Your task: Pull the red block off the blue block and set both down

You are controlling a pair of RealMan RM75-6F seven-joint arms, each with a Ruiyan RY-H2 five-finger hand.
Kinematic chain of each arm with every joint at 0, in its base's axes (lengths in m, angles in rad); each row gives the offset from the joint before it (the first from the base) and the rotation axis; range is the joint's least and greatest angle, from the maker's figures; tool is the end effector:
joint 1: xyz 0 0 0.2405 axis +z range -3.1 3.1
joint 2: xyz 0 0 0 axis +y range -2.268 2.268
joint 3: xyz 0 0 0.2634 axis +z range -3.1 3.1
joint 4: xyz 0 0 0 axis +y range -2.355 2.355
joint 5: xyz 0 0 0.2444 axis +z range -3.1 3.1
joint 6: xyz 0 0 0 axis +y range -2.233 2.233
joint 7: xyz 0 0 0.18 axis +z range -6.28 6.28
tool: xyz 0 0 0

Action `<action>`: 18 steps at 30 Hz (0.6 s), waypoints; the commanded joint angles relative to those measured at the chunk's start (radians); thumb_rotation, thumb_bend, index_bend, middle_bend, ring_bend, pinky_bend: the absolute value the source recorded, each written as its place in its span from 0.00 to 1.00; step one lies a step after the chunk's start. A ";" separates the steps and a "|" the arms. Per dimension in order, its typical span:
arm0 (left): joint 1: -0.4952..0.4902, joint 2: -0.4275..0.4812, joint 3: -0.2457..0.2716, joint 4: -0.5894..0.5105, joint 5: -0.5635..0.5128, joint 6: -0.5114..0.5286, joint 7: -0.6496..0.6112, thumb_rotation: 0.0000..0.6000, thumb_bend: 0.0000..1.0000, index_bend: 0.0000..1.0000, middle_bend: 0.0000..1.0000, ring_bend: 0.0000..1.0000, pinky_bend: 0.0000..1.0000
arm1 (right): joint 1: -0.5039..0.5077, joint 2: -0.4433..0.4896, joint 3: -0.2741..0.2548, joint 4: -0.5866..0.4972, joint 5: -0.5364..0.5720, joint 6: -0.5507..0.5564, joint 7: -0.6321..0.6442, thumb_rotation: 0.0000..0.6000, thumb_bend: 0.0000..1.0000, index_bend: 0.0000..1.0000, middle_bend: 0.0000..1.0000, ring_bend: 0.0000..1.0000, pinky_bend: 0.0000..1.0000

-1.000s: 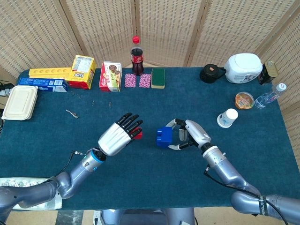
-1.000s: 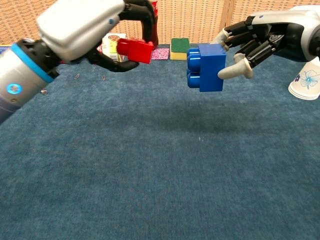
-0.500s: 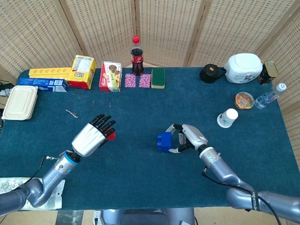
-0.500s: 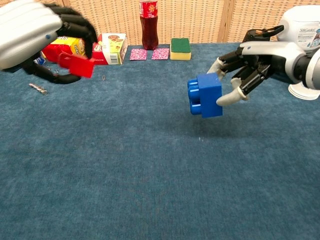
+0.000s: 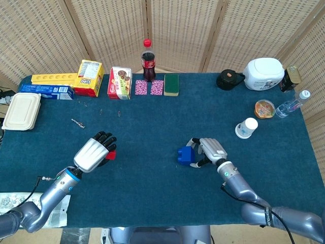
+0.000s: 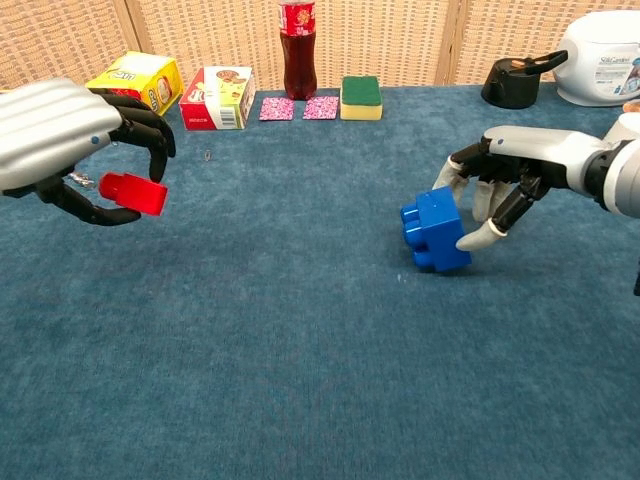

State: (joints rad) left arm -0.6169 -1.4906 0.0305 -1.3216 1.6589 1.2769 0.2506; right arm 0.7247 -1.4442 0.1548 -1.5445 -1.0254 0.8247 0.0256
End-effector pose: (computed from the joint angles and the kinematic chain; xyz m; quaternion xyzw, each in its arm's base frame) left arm -0.1869 0.3320 -0.0290 -0.8012 -0.1522 -0.4100 0.4084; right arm -0.1748 -0.3790 -0.0565 0.6683 -0.5548 0.3705 0.3290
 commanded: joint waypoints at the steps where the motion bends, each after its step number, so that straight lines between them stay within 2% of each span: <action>1: -0.010 -0.023 -0.011 0.015 -0.019 -0.032 0.000 1.00 0.27 0.56 0.37 0.28 0.31 | 0.002 0.025 0.000 -0.021 0.009 -0.020 -0.003 1.00 0.21 0.35 0.39 0.39 0.33; 6: -0.029 -0.058 -0.029 0.035 -0.033 -0.070 0.007 1.00 0.26 0.56 0.37 0.28 0.31 | -0.004 0.060 0.018 -0.063 0.002 -0.018 0.014 1.00 0.21 0.23 0.31 0.32 0.30; 9: -0.043 -0.076 -0.039 0.039 -0.039 -0.094 0.019 1.00 0.23 0.54 0.35 0.25 0.31 | -0.009 0.087 0.032 -0.095 -0.015 -0.009 0.030 1.00 0.21 0.21 0.29 0.31 0.29; 12: -0.061 -0.093 -0.055 0.033 -0.064 -0.140 0.050 1.00 0.17 0.38 0.22 0.13 0.26 | -0.013 0.119 0.042 -0.132 -0.033 0.001 0.036 1.00 0.21 0.20 0.28 0.31 0.29; 14: -0.074 -0.096 -0.067 0.015 -0.104 -0.193 0.090 1.00 0.14 0.24 0.13 0.06 0.23 | -0.016 0.135 0.047 -0.153 -0.042 0.009 0.037 1.00 0.21 0.19 0.28 0.31 0.29; 16: -0.086 -0.098 -0.086 -0.012 -0.152 -0.240 0.133 1.00 0.12 0.16 0.10 0.04 0.22 | -0.022 0.147 0.053 -0.171 -0.050 0.020 0.043 1.00 0.21 0.19 0.28 0.31 0.29; 18: -0.096 -0.103 -0.104 -0.035 -0.195 -0.274 0.171 1.00 0.11 0.13 0.09 0.04 0.22 | -0.027 0.158 0.055 -0.185 -0.058 0.027 0.047 1.00 0.21 0.19 0.28 0.31 0.29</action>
State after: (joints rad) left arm -0.6938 -1.5851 -0.0460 -1.3226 1.5196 1.0531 0.3703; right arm 0.7024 -1.2926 0.2063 -1.7218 -1.0775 0.8460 0.0684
